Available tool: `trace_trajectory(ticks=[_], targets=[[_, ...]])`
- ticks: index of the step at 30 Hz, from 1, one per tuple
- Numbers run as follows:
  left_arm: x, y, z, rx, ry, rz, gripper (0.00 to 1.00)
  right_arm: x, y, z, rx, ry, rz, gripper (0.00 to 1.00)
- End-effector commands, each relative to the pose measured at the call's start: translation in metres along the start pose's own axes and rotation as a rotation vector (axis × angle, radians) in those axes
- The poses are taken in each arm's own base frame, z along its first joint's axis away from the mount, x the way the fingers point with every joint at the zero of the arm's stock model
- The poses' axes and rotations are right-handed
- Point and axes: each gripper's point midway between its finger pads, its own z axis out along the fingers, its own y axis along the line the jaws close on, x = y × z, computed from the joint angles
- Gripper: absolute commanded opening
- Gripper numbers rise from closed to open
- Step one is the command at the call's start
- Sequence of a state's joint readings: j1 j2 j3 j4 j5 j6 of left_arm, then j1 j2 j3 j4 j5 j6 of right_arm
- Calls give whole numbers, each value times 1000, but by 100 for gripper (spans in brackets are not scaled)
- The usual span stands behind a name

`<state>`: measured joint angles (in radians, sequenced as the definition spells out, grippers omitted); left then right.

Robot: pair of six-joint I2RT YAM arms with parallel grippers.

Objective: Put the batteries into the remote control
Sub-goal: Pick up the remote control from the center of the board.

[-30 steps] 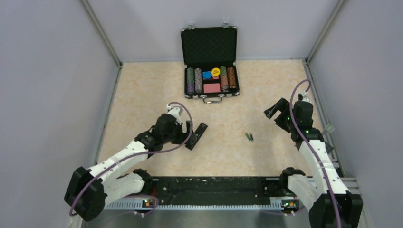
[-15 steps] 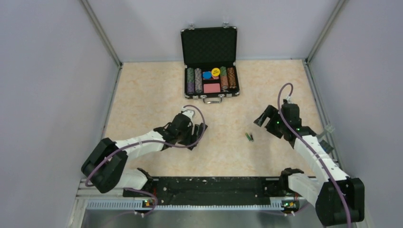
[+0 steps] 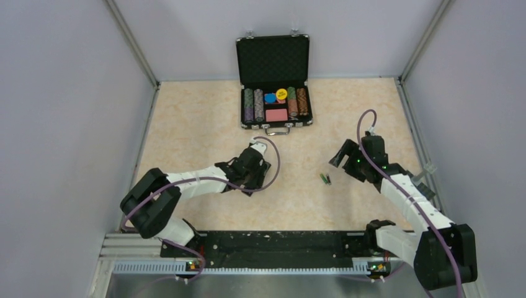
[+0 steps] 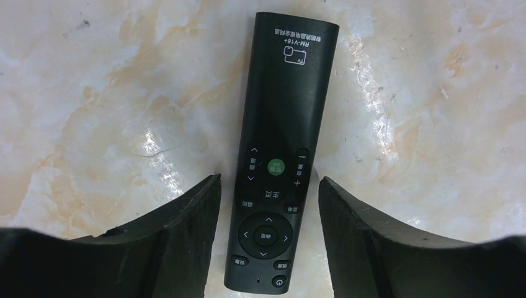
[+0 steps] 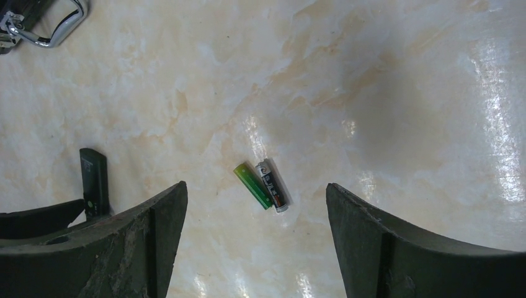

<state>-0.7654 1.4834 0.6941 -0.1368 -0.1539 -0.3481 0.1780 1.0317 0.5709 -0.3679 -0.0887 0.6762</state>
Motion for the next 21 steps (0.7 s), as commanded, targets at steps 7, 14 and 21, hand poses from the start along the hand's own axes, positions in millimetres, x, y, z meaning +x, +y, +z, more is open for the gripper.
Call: trace_trajectory(ticks=[7, 14, 21], targets=[[16, 7, 18, -119, 111, 57, 43, -11, 12, -4, -10, -30, -14, 80], [0, -13, 6, -43, 94, 5, 15, 0, 29, -3, -36, 18, -53, 80], [-48, -63, -47, 251, -32, -52, 7, 8, 86, -15, -266, 49, -93, 81]])
